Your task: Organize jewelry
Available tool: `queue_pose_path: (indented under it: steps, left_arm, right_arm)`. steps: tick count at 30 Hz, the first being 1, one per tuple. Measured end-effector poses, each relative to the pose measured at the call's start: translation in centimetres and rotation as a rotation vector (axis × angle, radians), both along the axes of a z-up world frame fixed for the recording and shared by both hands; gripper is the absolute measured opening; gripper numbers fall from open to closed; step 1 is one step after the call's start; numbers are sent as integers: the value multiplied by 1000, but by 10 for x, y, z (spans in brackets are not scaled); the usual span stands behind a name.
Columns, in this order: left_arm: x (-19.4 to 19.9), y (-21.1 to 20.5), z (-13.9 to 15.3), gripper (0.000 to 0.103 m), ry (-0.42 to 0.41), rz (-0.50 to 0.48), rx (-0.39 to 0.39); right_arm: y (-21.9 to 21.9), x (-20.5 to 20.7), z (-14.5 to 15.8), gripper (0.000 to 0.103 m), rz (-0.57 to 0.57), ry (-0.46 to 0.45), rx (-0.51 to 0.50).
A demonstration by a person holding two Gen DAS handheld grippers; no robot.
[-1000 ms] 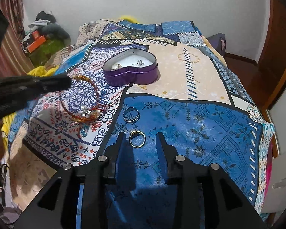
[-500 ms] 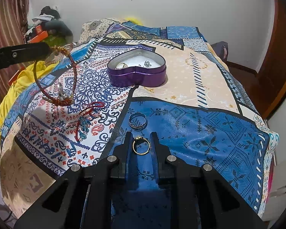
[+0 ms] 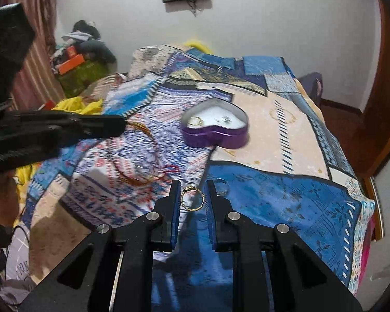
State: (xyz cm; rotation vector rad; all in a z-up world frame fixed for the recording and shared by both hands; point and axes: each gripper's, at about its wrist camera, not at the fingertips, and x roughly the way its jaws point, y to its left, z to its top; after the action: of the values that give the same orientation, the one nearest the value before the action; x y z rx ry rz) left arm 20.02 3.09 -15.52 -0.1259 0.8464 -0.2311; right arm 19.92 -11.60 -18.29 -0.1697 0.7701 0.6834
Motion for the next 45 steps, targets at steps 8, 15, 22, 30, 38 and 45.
queue_pose_path:
  steps: [8,15,22,30,38,45]
  left_arm:
    - [-5,-7,7,1,-12,-29,-32]
    - [-8,-5,6,1,1,-29,-44]
    - [-9,-3,4,1,14,-31,-70]
    - [-11,1,6,1,9,-21,-68]
    - [-13,1,11,1,3,-28,-98]
    - [-17,-2,14,1,2,-36,-104]
  right_arm:
    - [15,5,-11,16,29,28,-18]
    - [20,7,-15,16,39,43,-13]
    - [28,4,-13,16,66,46,8]
    - [22,5,-9,16,59,50,35]
    - [25,-3,-17,16,71,46,-26]
    - [25,0,-5,16,56,29,25]
